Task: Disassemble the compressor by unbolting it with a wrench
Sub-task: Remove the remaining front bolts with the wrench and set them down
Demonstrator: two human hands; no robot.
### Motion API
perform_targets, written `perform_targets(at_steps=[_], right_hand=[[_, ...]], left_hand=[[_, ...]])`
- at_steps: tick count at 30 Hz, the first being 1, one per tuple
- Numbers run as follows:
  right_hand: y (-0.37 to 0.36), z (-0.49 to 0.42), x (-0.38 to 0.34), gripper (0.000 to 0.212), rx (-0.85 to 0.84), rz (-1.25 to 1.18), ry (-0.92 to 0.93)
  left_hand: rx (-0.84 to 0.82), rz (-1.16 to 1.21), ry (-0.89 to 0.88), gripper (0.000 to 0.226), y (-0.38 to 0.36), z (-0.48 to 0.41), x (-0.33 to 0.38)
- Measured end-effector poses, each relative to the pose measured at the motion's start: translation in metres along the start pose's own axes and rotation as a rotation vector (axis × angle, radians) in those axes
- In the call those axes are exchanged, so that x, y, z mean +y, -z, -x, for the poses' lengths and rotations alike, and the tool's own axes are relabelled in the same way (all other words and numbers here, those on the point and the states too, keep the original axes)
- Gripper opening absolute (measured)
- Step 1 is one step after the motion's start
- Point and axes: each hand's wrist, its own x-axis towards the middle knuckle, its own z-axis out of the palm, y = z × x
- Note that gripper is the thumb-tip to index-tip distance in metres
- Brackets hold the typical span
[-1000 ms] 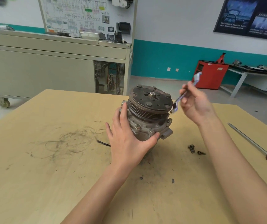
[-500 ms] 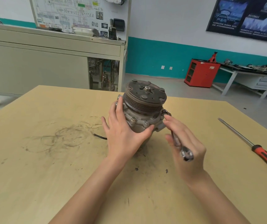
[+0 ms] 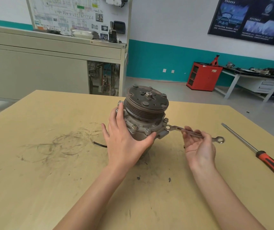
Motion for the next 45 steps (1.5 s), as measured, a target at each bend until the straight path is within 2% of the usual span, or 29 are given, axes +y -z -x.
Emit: perform_targets(at_steps=[3,9,11,13,19,24,32,36,39,43,45], right_hand=[[-0.014,-0.008,-0.014,0.026,-0.084,0.036,0.112],[-0.017,0.024,-0.009,0.03,-0.427,0.539,0.687],[-0.008,0.035,-0.002,0.025,-0.56,0.606,0.849],[-0.002,0.04,0.001,0.024,-0.636,0.615,0.923],[-0.001,0.039,0.004,0.024,-0.685,0.615,0.913],[0.001,0.042,0.009,0.026,-0.723,0.718,0.93],[0.007,0.049,0.015,0.032,-0.708,0.8,0.964],[0.011,0.054,0.018,0.027,-0.718,0.797,0.982],[0.007,0.052,0.017,0.019,-0.628,0.647,0.839],[-0.001,0.032,0.005,0.023,-0.462,0.213,0.398],[0.0,0.008,-0.009,0.027,-0.439,0.179,0.246]], left_hand=[[0.011,0.004,-0.007,0.116,-0.001,0.0,0.0],[0.018,-0.003,-0.007,0.116,-0.002,0.001,-0.001],[0.018,-0.008,-0.006,0.116,-0.002,0.001,0.0],[0.019,-0.009,-0.008,0.116,-0.002,0.001,0.0],[0.023,-0.011,-0.007,0.115,-0.003,0.0,-0.001],[0.024,-0.011,-0.009,0.115,-0.003,0.0,-0.001],[0.027,-0.008,-0.013,0.114,-0.002,0.0,0.0],[0.042,-0.009,-0.015,0.114,-0.003,0.001,0.001],[0.045,-0.015,-0.014,0.114,-0.003,0.0,0.0],[0.036,-0.008,-0.01,0.115,-0.003,0.0,-0.001],[0.034,-0.008,-0.01,0.115,-0.003,0.0,-0.001]])
